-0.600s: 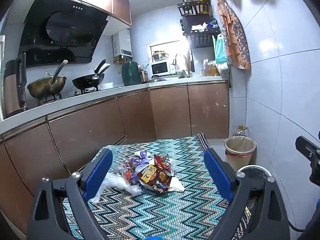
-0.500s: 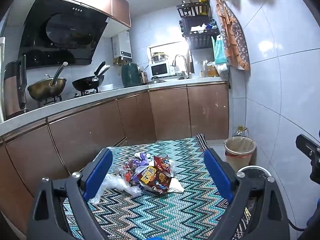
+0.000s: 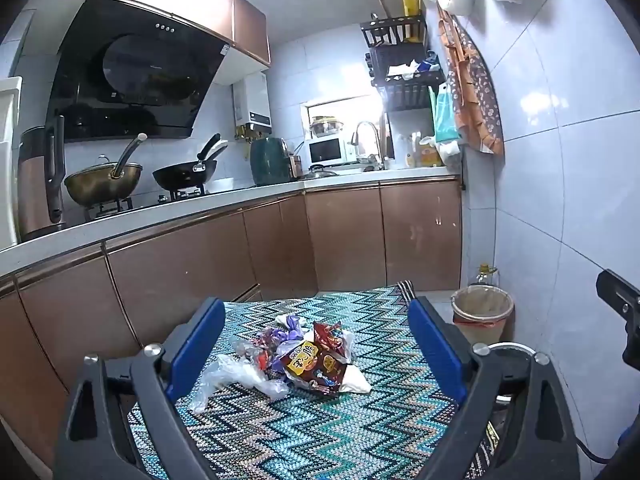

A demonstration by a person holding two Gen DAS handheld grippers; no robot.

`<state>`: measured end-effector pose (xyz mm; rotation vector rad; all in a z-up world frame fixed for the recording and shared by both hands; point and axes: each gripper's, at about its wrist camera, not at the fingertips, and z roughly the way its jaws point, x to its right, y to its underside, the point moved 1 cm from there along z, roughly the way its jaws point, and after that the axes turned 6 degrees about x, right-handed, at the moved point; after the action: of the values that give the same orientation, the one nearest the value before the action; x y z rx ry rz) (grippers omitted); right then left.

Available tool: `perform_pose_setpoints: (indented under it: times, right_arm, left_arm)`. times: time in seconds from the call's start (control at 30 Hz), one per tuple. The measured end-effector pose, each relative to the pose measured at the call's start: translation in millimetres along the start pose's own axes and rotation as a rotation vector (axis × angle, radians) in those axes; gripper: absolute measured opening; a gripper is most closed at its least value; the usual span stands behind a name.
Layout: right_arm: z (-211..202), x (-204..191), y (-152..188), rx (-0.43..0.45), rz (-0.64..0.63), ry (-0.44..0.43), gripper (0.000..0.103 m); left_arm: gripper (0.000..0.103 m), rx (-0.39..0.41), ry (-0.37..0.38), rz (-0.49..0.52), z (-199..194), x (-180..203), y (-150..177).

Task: Collect trash

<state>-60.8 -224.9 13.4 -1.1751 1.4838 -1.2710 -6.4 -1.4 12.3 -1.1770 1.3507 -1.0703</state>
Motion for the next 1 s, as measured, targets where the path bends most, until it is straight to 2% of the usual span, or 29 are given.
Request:
perform_pose_setpoints:
  times: [0.3, 0.57, 1.0]
  right_arm:
    - [-1.6, -3.7, -1.0, -0.004, -0.020, 0.005, 0.103]
    - [-0.3, -8.6, -1.6, -0.020, -0.024, 0.074, 0.103]
    - [-5.1, -5.9, -4.0, -0.012, -0.058, 0.124, 0.103]
  left_arm:
    - [0.093, 0.006, 0.002, 0.001, -4.4, 0.4, -1.2]
    - [0.093, -0.007, 0.017, 0.004, -2.3, 2.9, 4.2]
    - [0.093, -0.017, 0.026, 0.022, 0.6, 6.1, 7.7]
